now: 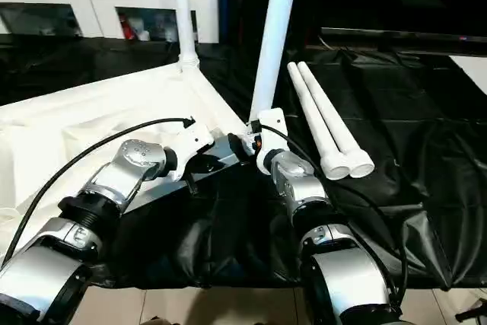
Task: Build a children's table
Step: Insert table leg to table base, then rotate leg to tighten
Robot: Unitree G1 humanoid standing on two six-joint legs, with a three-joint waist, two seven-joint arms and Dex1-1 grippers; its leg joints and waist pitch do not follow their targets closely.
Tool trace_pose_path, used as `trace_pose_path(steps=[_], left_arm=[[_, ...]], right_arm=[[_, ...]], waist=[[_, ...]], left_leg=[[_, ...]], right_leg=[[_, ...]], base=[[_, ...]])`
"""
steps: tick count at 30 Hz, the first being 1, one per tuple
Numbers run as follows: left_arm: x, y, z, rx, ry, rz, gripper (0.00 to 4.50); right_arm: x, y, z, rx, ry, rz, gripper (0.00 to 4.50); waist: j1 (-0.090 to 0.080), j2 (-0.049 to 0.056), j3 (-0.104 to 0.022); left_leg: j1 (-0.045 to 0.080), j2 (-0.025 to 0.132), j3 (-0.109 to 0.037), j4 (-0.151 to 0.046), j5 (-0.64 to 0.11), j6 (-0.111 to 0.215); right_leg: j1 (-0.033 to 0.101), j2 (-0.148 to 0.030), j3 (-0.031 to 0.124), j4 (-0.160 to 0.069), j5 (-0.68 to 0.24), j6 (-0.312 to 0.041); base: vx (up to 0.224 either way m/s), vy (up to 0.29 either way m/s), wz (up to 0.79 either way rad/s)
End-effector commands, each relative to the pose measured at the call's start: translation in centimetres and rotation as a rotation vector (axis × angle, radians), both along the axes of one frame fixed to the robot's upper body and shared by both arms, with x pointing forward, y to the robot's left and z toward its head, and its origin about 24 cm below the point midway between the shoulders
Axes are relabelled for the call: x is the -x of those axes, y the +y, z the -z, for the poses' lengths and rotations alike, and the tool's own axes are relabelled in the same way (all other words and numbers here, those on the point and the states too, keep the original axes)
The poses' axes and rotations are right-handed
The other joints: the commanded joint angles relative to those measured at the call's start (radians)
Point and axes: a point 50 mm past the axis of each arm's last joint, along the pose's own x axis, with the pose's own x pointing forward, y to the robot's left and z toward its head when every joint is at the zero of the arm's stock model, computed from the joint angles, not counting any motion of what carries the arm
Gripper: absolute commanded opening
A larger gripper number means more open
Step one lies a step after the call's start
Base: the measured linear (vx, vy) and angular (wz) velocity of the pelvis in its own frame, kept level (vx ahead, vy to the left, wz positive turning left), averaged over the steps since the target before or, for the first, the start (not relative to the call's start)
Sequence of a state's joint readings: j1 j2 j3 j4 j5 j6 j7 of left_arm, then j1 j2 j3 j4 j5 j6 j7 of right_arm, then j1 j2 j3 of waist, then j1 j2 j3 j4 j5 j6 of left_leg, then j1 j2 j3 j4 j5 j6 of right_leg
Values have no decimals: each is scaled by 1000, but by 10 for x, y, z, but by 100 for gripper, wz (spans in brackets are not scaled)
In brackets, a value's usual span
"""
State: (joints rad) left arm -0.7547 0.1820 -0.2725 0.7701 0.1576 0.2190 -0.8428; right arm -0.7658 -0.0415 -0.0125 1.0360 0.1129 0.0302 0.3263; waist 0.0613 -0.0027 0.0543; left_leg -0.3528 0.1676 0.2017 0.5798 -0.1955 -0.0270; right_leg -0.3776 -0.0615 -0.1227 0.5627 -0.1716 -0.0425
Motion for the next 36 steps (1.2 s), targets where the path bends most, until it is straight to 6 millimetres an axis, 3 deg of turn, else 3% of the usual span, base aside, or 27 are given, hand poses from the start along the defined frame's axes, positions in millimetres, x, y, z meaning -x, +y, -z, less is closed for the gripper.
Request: trace_pose_path(steps=[1,2,3,4,5,6,8,9,10,11,15,23,26,27,36], left_arm=[[0,-13,-7,-3,-40,57,0],[1,-13,-8,7,-39,60,0],[8,1,-7,39,-22,191,0],[14,12,-6,54,-12,289,0],[16,16,-6,56,-8,326,0],[21,24,-6,58,-1,384,0],[20,24,-6,59,1,378,0],[20,24,-5,59,1,377,0],[20,24,-6,59,1,375,0],[20,24,-6,59,2,374,0],[20,25,-5,62,4,377,0],[20,31,-5,61,5,401,0],[21,32,-5,57,6,403,0],[21,32,-5,55,6,404,0],[20,33,-4,52,9,404,0]], right_arm=[[12,7,21,7,106,-28,446],[11,8,19,-6,92,-35,446],[12,-11,4,-12,-12,-218,446],[19,-23,-6,2,-74,-373,446],[21,-27,-9,12,-91,-420,446],[25,-34,-14,31,-117,-492,446],[20,-35,-14,44,-122,-439,446],[20,-36,-15,46,-122,-430,446],[19,-36,-15,48,-123,-422,446],[18,-36,-15,48,-123,-418,446],[20,-37,-16,50,-122,-438,446],[28,-37,-16,38,-113,-527,446],[29,-37,-16,37,-108,-536,446],[29,-37,-16,39,-103,-546,420],[32,-36,-13,56,-84,-569,347]], waist=[[-1,8,-54],[-1,7,-55],[0,22,-54],[5,15,-52],[18,8,-60],[23,8,-66],[28,10,-73],[28,6,-74],[32,8,-77],[34,8,-73],[31,9,-67],[36,7,-70],[37,7,-68],[37,7,-68],[39,7,-71]], left_leg=[[18,94,-46,-80,-263,-9],[17,93,-46,-80,-259,-8],[17,92,-47,-78,-263,-9],[15,88,-45,-77,-274,9],[11,93,-42,-74,-241,36],[8,94,-38,-69,-174,63],[2,97,-36,-61,-96,90],[-4,91,-34,-53,-64,95],[-5,92,-36,-51,-53,95],[-8,90,-33,-49,-54,99],[-7,90,-34,-53,-113,73],[-7,90,-34,-49,-92,84],[-6,89,-34,-49,-107,76],[-5,89,-34,-49,-112,72],[-7,88,-34,-45,-97,75]], right_leg=[[29,-131,87,-70,-321,-179],[30,-132,88,-70,-319,-180],[31,-132,87,-70,-319,-181],[35,-129,83,-82,-330,-164],[45,-127,86,-67,-272,-147],[43,-122,85,-52,-175,-162],[39,-124,84,-28,-60,-204],[38,-125,85,-20,-19,-227],[40,-129,86,-15,-3,-236],[35,-125,84,-17,-4,-241],[36,-121,81,-33,-150,-208],[36,-120,81,-29,-126,-201],[35,-121,81,-32,-159,-201],[34,-119,81,-34,-176,-197],[35,-120,81,-29,-156,-196]], base=[[0,0,0],[0,0,0],[0,0,0],[0,0,0],[0,0,0],[0,0,0],[0,0,0],[0,0,0],[0,0,0],[0,0,0],[0,0,0],[0,0,0],[0,0,0],[0,0,0],[0,0,0]])
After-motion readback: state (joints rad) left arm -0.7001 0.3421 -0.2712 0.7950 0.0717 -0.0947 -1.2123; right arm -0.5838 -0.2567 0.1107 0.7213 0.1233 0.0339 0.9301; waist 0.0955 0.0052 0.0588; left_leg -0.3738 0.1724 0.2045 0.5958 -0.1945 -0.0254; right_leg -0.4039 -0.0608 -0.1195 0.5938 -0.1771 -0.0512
